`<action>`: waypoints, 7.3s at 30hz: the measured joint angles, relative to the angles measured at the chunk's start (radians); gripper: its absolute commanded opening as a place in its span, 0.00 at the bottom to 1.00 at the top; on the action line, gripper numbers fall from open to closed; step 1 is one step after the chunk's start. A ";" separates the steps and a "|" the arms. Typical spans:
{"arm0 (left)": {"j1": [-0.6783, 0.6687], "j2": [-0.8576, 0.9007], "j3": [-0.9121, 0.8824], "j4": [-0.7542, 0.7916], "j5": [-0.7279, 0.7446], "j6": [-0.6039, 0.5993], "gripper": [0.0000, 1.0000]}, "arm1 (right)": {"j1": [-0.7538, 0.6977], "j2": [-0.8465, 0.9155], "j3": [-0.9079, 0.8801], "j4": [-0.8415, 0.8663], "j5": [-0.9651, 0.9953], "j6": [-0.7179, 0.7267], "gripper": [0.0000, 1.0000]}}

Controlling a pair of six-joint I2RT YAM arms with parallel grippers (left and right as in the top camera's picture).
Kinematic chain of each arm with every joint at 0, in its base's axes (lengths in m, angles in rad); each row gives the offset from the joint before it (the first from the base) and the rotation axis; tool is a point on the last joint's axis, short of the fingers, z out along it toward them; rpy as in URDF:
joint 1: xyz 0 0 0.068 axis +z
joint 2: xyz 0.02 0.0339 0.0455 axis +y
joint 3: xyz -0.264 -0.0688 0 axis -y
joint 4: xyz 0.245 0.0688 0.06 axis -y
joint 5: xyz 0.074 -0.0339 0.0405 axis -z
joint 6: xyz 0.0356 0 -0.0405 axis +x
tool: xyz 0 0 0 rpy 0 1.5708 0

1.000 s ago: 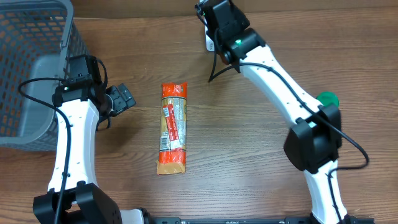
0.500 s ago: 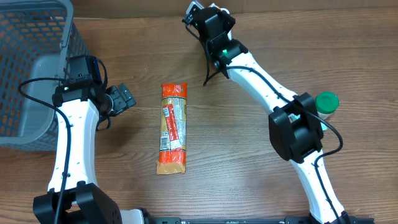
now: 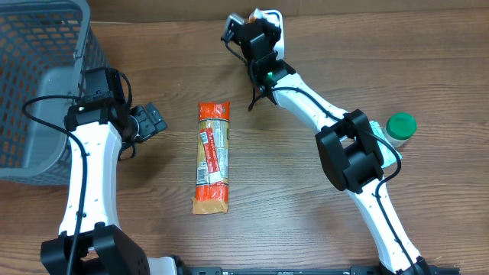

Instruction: Scan the item barcode

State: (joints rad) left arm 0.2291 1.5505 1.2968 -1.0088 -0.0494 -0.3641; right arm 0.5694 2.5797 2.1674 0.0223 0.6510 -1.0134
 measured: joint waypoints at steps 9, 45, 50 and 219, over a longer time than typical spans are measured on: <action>0.000 0.000 0.000 -0.001 0.000 0.000 1.00 | 0.009 -0.024 0.000 -0.268 0.082 0.126 0.03; 0.000 0.000 0.000 -0.001 0.000 0.000 1.00 | -0.275 -0.461 -0.550 -1.312 -0.544 1.171 0.06; 0.000 0.000 0.000 -0.001 0.000 0.000 1.00 | -0.275 -0.461 -0.550 -1.304 -0.512 1.175 0.41; 0.000 0.000 0.000 -0.001 0.000 0.000 1.00 | 0.315 -0.572 -0.747 -0.714 -1.070 0.919 0.04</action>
State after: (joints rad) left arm 0.2291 1.5505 1.2968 -1.0096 -0.0494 -0.3641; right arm 0.8845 2.0079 1.4208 -0.6918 -0.4187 -0.0940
